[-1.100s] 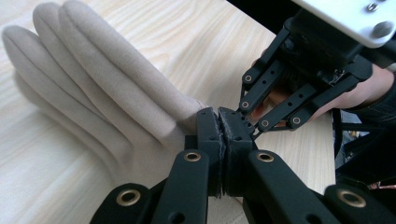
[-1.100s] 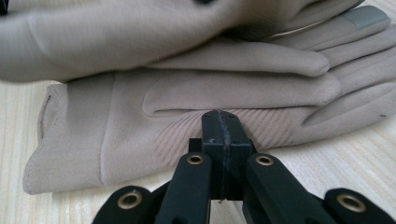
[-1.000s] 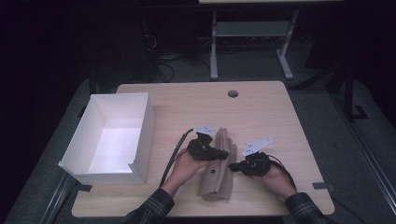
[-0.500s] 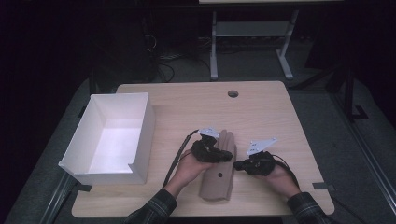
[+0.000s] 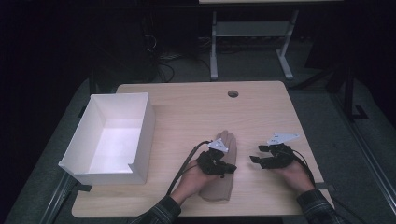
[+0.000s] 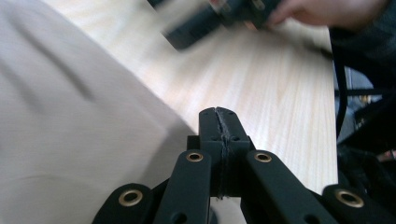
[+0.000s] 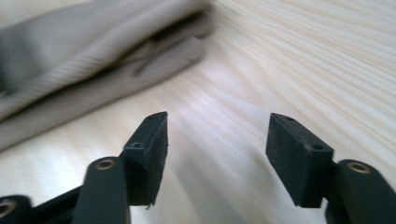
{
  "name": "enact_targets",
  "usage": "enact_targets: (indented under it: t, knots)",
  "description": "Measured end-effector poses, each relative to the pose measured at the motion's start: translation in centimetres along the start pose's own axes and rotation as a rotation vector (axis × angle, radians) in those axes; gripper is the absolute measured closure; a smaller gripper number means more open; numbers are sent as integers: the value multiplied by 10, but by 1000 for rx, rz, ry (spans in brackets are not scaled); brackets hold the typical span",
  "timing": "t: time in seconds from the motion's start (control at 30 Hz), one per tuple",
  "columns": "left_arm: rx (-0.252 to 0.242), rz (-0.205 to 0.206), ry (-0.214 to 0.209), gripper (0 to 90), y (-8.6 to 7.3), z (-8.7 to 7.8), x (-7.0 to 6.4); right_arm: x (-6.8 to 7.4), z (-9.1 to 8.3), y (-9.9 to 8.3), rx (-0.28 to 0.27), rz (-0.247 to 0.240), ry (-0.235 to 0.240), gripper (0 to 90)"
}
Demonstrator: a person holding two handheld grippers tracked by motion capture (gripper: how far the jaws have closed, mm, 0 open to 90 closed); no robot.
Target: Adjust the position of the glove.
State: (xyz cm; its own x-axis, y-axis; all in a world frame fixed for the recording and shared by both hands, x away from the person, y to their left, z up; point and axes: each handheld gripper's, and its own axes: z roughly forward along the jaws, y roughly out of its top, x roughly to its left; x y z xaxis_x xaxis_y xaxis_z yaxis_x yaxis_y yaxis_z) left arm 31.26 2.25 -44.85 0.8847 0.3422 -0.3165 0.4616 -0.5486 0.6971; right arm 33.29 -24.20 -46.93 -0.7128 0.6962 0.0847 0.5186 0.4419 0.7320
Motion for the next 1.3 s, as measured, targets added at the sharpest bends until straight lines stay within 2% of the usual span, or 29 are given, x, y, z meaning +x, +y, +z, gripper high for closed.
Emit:
enact_targets:
  t: [0.07,0.13,0.3,0.43,0.6,0.9,0.93,1.07,1.1,1.2,1.3]
  knots:
    - [46,26,23,898,-2,8,-5,-5,0,-2,0,23,-31,329]
    - [67,32,33,898,-4,11,-5,-8,0,-4,-3,30,-51,301]
    - [87,33,40,899,-7,12,-3,-11,2,-5,-1,32,-101,256]
    - [100,35,50,898,-9,8,-1,-12,4,-6,-2,34,-121,239]
    - [116,47,76,898,-16,-5,3,-12,6,-7,8,33,-123,237]
    - [137,31,127,898,-30,-32,16,-14,6,-9,-2,45,-120,212]
    - [131,20,131,898,-31,-34,16,-14,7,-9,-2,45,-120,207]
    - [130,17,155,898,-37,-45,22,-14,7,-9,-5,44,-119,196]
    - [141,29,159,898,-38,-48,24,-14,7,-9,-4,43,-119,192]
    - [112,6,159,897,-38,-52,26,-14,7,-9,-1,42,-117,183]
    - [99,26,167,865,-32,-57,24,-14,7,-9,0,42,-117,175]
